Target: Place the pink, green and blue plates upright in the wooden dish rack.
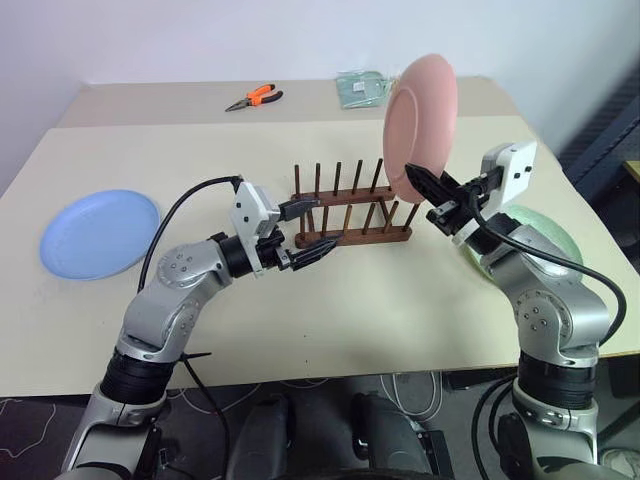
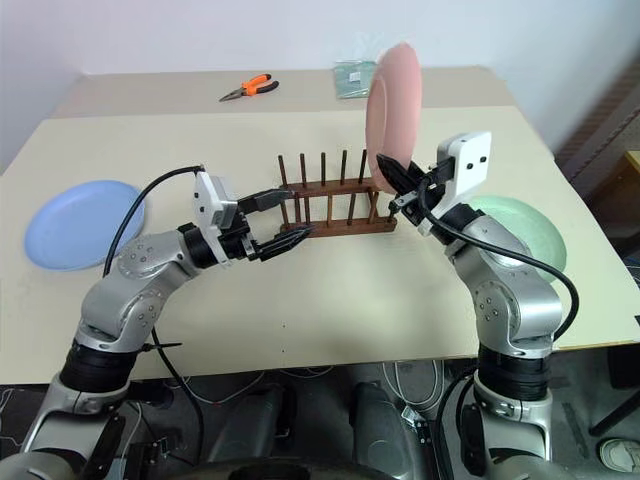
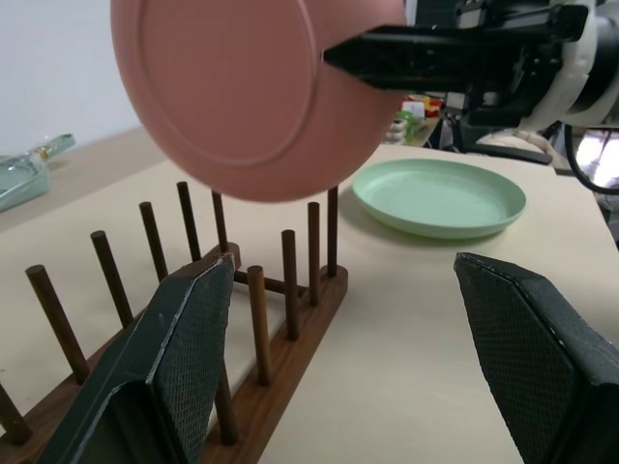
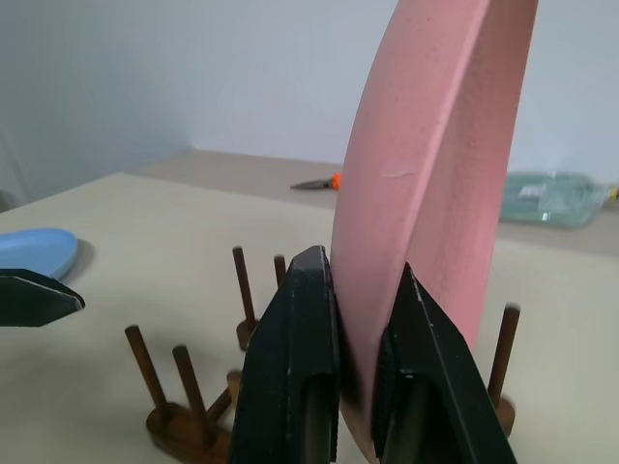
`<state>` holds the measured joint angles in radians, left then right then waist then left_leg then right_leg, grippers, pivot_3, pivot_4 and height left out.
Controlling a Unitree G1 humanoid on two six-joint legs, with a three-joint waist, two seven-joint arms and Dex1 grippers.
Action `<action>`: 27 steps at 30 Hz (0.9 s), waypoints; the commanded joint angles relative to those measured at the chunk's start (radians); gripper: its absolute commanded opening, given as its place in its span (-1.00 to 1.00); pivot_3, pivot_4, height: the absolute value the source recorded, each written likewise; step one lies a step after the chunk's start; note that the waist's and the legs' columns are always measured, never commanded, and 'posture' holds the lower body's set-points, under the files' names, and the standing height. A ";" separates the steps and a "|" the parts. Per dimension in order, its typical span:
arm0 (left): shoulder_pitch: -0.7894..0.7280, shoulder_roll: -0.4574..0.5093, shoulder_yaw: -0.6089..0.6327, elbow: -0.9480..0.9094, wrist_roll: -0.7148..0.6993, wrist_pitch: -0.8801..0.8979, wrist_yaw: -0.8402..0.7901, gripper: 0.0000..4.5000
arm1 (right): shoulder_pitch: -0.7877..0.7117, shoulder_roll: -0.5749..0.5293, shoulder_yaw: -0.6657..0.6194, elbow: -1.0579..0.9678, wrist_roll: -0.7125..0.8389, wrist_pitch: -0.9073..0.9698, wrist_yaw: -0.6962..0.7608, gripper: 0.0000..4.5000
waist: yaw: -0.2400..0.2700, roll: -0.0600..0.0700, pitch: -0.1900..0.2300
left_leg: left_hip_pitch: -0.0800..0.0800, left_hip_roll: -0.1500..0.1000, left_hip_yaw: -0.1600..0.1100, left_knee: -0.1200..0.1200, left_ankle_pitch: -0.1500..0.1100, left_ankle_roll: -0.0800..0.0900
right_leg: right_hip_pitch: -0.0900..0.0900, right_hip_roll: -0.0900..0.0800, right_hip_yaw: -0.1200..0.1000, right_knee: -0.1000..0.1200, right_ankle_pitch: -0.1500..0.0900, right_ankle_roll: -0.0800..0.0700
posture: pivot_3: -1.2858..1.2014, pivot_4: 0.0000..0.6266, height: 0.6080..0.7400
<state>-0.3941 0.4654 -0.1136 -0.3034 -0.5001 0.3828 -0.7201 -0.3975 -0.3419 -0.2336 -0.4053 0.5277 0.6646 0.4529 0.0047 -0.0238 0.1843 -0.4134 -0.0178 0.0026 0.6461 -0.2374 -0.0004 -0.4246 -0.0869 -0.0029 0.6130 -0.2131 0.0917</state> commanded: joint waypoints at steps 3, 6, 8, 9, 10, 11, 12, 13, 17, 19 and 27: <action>0.001 -0.006 -0.011 -0.055 0.011 0.003 -0.015 0.66 | 0.005 -0.027 -0.025 0.021 0.030 0.008 -0.011 -0.82 | 0.000 0.000 0.000 | 0.000 0.000 0.000 0.000 0.000 0.000 | 0.000 0.000 0.000 0.000 0.000 0.000 | 0.03 -0.52 0.96; 0.002 -0.007 -0.015 -0.056 0.013 0.010 -0.020 0.67 | 0.010 -0.049 -0.006 0.049 -0.001 -0.018 -0.003 -0.22 | 0.000 0.000 0.000 | 0.000 0.000 0.000 0.000 0.000 0.000 | 0.000 0.001 0.000 0.000 0.000 0.000 | 0.03 -0.52 0.96; 0.002 -0.009 -0.016 -0.057 0.014 0.012 -0.020 0.67 | 0.007 -0.066 0.010 0.059 -0.036 -0.051 -0.007 0.27 | -0.001 0.000 0.000 | 0.000 0.000 0.000 0.001 0.000 0.000 | 0.000 0.001 0.000 0.000 0.000 0.000 | 0.03 -0.52 0.96; 0.003 -0.009 -0.016 -0.058 0.014 0.013 -0.020 0.67 | 0.004 -0.075 0.017 0.064 -0.060 -0.076 -0.009 0.45 | -0.001 0.000 0.000 | 0.000 0.000 0.000 0.001 0.000 0.000 | 0.000 0.001 0.000 0.000 0.000 0.001 | 0.03 -0.52 0.96; 0.003 -0.010 -0.016 -0.058 0.015 0.014 -0.021 0.67 | 0.002 -0.083 0.023 0.069 -0.080 -0.102 -0.009 0.67 | -0.001 0.000 0.000 | 0.000 0.000 0.000 0.001 0.000 0.000 | 0.000 0.001 0.000 0.000 0.000 0.001 | 0.03 -0.52 0.96; 0.004 -0.011 -0.016 -0.058 0.016 0.015 -0.021 0.67 | 0.000 -0.091 0.027 0.073 -0.096 -0.127 -0.007 0.67 | -0.001 0.000 0.000 | 0.000 0.000 0.000 0.001 0.000 0.000 | 0.000 0.002 0.000 0.000 0.000 0.001 | 0.03 -0.52 0.96; 0.005 -0.012 -0.016 -0.057 0.017 0.015 -0.021 0.67 | 0.000 -0.102 0.028 0.074 -0.109 -0.149 -0.003 0.67 | -0.001 0.000 0.000 | 0.000 0.000 0.000 0.001 0.000 0.000 | 0.000 0.002 0.000 0.000 0.000 0.001 | 0.03 -0.52 0.96; 0.008 -0.012 -0.016 -0.059 0.018 0.016 -0.020 0.67 | 0.003 -0.112 0.025 0.070 -0.117 -0.166 0.004 0.67 | -0.001 0.000 0.000 | 0.000 0.000 0.000 0.001 0.000 0.000 | 0.000 0.002 0.000 0.000 0.000 0.001 | 0.03 -0.52 0.96; 0.016 -0.014 -0.015 -0.053 0.024 0.015 -0.023 0.67 | 0.080 -0.230 -0.073 0.001 -0.074 -0.171 0.098 0.67 | 0.006 0.000 0.000 | -0.001 0.000 0.000 0.001 0.000 0.001 | 0.000 0.002 0.000 0.000 -0.001 0.001 | 0.03 -0.52 0.96; 0.019 -0.015 -0.013 -0.049 0.025 0.014 -0.025 0.67 | 0.141 -0.285 -0.139 -0.015 -0.032 -0.152 0.145 0.67 | 0.010 0.000 0.000 | -0.002 -0.001 -0.001 0.001 0.000 0.001 | 0.000 0.002 0.000 0.000 -0.001 0.002 | 0.03 -0.52 0.96; 0.003 -0.030 -0.039 0.002 0.044 0.001 -0.069 0.67 | 0.447 -0.487 -0.051 0.094 -0.337 -0.196 0.125 0.67 | -0.005 0.001 0.000 | -0.002 -0.001 0.001 0.004 -0.001 0.002 | 0.000 0.000 0.000 0.000 -0.001 0.002 | 0.03 -0.52 0.96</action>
<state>-0.3697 0.4404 -0.1462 -0.2936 -0.4645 0.4051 -0.7737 0.0494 -0.8074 -0.3255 -0.3531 0.3025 0.5090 0.6353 -0.0001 -0.0224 0.1842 -0.4148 -0.0188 0.0039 0.6498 -0.2385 0.0018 -0.4246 -0.0864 -0.0025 0.6129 -0.2142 0.0936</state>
